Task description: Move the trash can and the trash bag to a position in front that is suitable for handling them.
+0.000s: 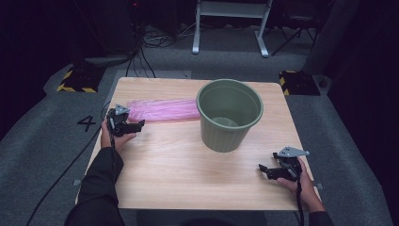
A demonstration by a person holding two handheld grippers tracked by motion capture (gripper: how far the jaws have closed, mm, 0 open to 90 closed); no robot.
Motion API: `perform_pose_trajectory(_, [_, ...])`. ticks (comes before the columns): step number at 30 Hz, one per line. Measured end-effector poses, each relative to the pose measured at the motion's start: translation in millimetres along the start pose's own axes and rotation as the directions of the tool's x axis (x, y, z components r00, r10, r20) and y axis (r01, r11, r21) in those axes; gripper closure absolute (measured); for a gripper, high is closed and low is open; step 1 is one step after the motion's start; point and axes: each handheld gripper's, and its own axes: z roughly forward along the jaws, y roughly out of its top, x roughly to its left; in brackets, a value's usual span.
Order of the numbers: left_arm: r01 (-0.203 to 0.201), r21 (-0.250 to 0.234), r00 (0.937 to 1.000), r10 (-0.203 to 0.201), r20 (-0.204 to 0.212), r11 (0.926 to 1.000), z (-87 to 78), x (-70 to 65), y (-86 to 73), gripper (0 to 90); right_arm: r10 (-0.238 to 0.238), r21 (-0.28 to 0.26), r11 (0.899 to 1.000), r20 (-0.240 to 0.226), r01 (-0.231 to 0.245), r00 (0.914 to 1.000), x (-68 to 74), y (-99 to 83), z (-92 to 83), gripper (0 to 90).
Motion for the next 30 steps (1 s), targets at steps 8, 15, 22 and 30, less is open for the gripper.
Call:
perform_pose_trajectory(8, [0.032, 0.034, 0.999, -0.031, -0.032, 0.9989, 18.4, -3.8, 13.8, 32.0, 0.0, 0.0, 1.0, 0.0, 0.0, 1.0, 0.0, 0.0, 0.0, 14.6])
perform_pose_trajectory(15, [-0.023, 0.124, 0.997, 0.014, 0.076, 0.992, 33.0, -6.4, 12.2, 66.2, 0.0, 0.0, 1.0, 0.0, 0.0, 1.0, 0.0, 0.0, 0.0, 14.6])
perform_pose_trajectory(22, [-0.057, 0.149, 0.99, 0.036, 0.137, 0.9872, 35.5, -7.5, 6.6, 89.7, 0.0, 0.0, 1.0, 0.0, 0.0, 1.0, 0.0, 0.0, 0.0, 14.6])
perform_pose_trajectory(30, [-0.058, 0.09, 0.9938, 0.049, 0.1, 0.9943, 30.7, -10.4, 9.9, 68.2, 0.0, 0.0, 1.0, 0.0, 0.0, 1.0, 0.0, 0.0, 0.0, 14.6])
